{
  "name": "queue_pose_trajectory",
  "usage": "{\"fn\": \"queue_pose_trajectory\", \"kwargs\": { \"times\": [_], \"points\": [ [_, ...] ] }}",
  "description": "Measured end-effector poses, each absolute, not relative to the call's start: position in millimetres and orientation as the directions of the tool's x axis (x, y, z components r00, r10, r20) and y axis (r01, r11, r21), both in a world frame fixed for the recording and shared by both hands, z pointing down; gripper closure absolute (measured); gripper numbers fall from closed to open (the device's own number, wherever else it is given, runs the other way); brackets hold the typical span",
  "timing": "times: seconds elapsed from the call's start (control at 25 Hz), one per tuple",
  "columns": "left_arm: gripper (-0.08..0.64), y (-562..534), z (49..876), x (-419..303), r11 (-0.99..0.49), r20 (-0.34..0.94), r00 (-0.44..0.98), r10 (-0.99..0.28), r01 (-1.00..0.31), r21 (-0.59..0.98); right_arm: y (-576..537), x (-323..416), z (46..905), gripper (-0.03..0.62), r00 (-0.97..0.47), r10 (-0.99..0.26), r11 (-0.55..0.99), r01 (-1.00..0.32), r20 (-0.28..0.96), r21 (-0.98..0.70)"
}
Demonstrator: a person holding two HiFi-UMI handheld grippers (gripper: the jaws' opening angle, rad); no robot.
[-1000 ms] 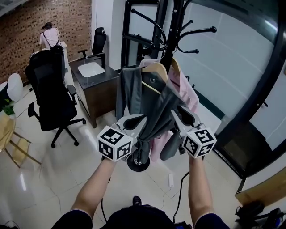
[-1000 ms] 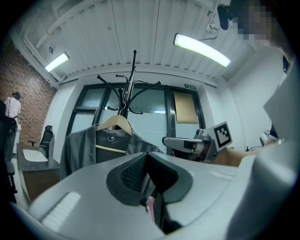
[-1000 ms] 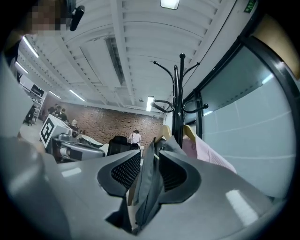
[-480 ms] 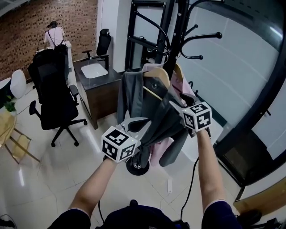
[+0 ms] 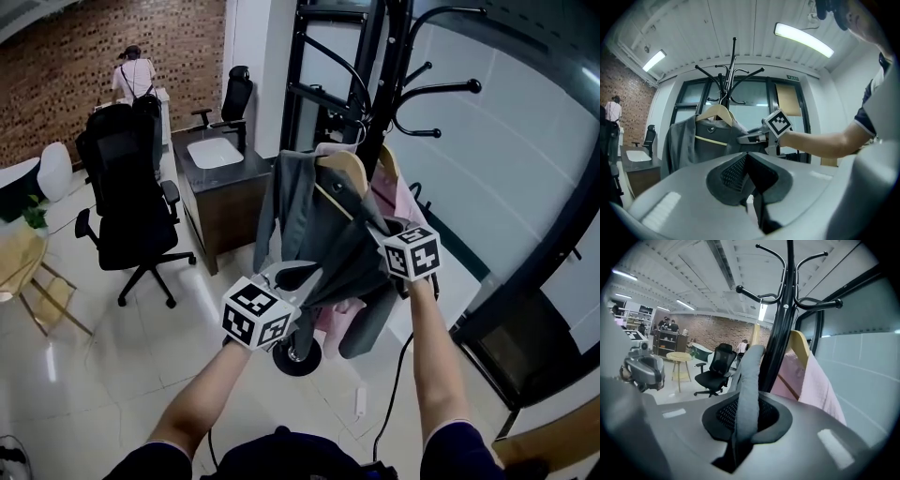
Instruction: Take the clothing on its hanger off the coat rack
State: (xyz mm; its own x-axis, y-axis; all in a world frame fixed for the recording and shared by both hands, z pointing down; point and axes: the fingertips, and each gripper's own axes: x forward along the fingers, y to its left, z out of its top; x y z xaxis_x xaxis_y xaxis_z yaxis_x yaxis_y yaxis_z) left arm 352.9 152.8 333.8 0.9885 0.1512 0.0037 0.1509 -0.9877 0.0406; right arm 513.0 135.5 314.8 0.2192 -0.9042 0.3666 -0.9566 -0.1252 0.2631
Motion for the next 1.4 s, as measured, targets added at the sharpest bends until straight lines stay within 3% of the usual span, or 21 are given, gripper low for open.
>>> {"fn": "queue_pose_trajectory", "kwargs": {
  "times": [0.8,1.12,1.4],
  "points": [
    [0.548,135.1,336.2,332.5,-0.995,-0.001,0.996,0.086,0.085,0.048,154.2,465.2,274.3,0.566,0.160,-0.955,-0.083,-0.952,0.248,0.294],
    [0.548,103.7,318.1,301.6,-0.999,-0.034,0.999,-0.010,-0.008,0.043,142.3,421.2,281.3,0.565,0.082,-0.967,-0.007,-0.954,0.240,0.298],
    [0.548,57.7,317.4,244.7,-0.980,-0.022,0.981,-0.193,-0.191,0.059,94.8,380.0,293.8,0.566,-0.060,-0.965,0.126,-0.960,0.255,0.251]
  ]
}}
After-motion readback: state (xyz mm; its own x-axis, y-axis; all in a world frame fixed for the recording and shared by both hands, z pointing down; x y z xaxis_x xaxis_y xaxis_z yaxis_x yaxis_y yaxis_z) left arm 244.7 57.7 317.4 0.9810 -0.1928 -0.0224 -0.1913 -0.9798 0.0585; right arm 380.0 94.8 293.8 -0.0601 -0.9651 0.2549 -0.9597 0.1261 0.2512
